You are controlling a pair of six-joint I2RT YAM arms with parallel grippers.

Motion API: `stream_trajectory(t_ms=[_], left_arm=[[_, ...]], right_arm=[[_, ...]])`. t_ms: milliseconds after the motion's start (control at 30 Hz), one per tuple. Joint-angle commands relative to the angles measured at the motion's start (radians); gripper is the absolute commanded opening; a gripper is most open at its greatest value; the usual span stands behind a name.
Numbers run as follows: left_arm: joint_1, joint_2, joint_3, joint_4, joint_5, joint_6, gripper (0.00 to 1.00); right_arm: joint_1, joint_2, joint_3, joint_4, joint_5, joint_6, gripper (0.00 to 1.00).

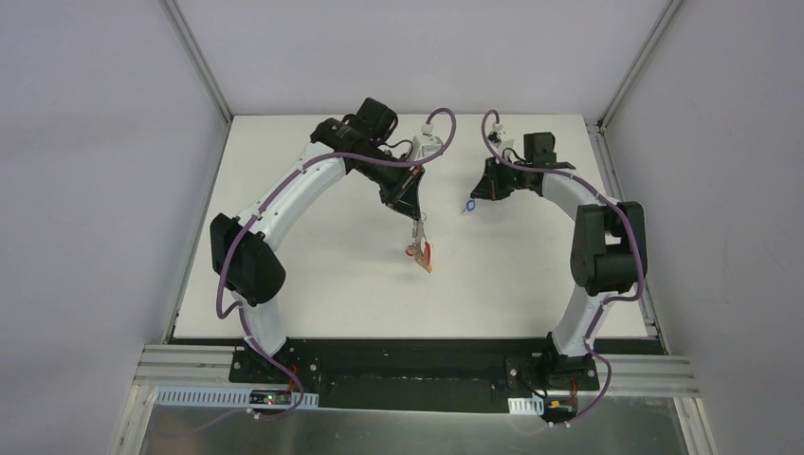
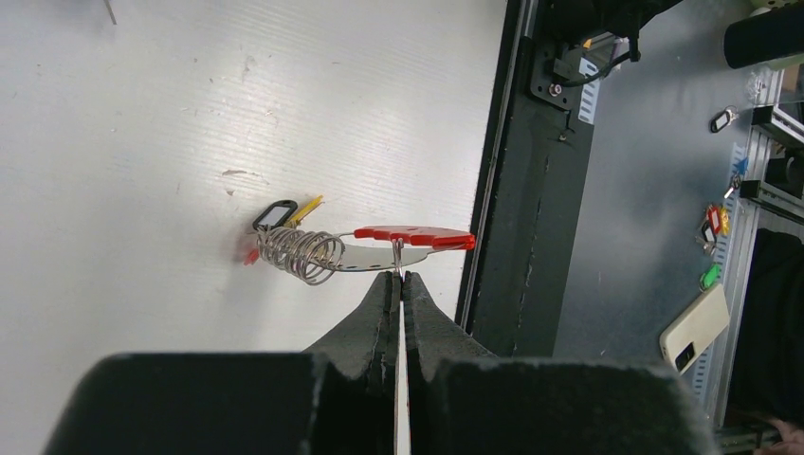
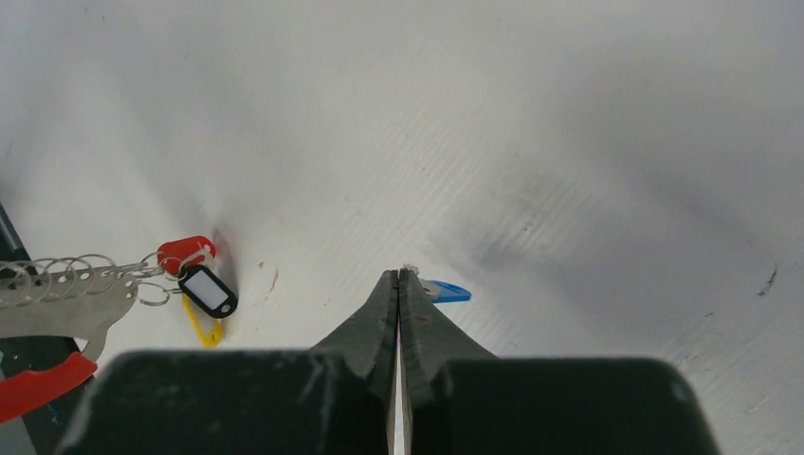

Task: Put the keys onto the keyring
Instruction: Pick up the key from the center of the board, then insert the key onto the keyring.

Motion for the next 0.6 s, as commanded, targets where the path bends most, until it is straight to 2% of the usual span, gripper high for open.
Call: stream_trajectory(t_ms=[0, 333, 567], left_arm=[[0.008, 0.000, 0.031, 0.002, 0.006, 0.012, 0.00], [0.017, -0.051, -0.036, 0.131, -0.015, -0.032, 0.00], [0.017, -0.056, -0.017, 0.109, 0.049, 0.101, 0.00]], right_arm=[[-0.006, -0.119, -0.028, 0.036, -0.120, -0.044, 0.00], [-0.008, -0.357, -0.137, 0.038, -0.399, -0.067, 0.00], [0.019, -0.441, -0.170, 0.025, -0.584, -0.001, 0.00]])
